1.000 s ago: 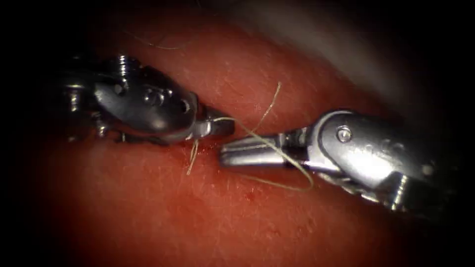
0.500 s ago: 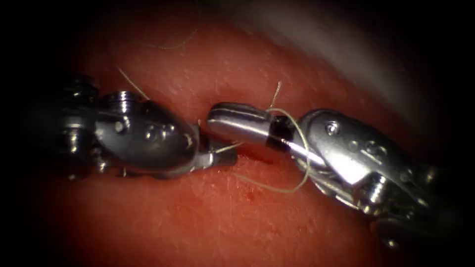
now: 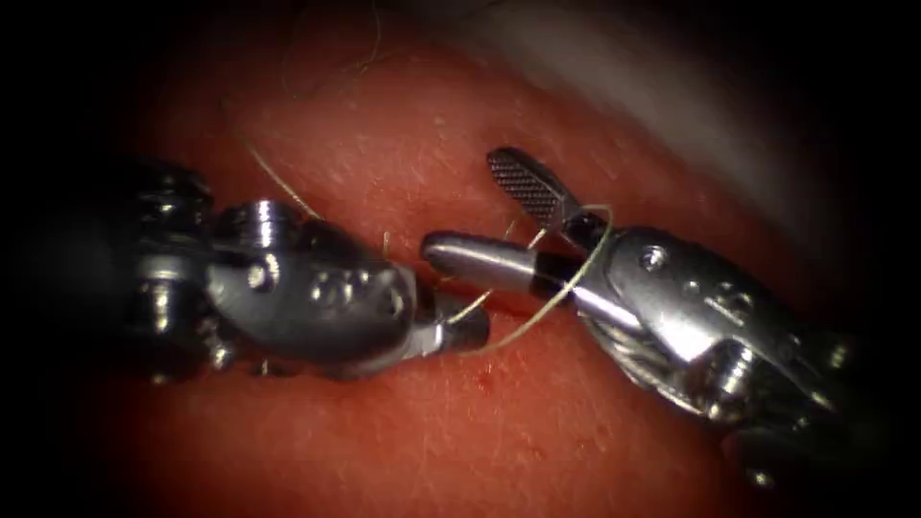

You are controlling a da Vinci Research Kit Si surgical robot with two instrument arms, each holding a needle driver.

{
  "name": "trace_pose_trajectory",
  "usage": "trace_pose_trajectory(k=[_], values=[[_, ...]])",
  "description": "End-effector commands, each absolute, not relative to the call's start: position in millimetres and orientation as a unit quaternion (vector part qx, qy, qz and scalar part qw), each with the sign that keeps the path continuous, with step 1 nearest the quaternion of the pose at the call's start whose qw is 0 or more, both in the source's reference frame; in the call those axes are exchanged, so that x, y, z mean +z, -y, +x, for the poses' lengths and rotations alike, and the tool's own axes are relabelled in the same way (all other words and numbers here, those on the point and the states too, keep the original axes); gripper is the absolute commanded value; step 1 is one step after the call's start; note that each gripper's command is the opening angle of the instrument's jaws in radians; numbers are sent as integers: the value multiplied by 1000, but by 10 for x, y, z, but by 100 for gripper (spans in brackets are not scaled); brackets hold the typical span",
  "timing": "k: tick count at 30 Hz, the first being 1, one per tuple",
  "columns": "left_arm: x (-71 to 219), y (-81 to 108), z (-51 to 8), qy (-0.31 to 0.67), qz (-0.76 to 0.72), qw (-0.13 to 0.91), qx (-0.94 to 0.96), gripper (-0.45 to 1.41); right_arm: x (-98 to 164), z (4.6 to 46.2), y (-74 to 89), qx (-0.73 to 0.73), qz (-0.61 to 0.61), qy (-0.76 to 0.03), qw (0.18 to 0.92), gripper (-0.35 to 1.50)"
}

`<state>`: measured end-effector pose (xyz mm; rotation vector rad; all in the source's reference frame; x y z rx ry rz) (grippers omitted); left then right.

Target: Wound Closure

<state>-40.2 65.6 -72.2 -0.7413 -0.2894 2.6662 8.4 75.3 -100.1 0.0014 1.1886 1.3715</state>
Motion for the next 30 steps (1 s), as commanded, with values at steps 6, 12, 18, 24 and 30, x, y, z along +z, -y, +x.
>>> trace_pose_trajectory(k=[6,12,18,24,30], values=[[-717,-664,-403,100,-260,179,943,-35,-957,80,-734,661,21,-475,581,108],[-706,-672,-401,99,-257,178,945,-35,-955,73,-735,693,24,-467,548,94],[-701,-673,-403,99,-254,178,946,-35,-936,66,-748,736,26,-438,515,94],[-703,-673,-404,99,-254,178,945,-35,-920,66,-753,743,31,-434,509,89],[-707,-672,-403,101,-255,178,945,-35,-908,76,-755,745,32,-429,510,88]])
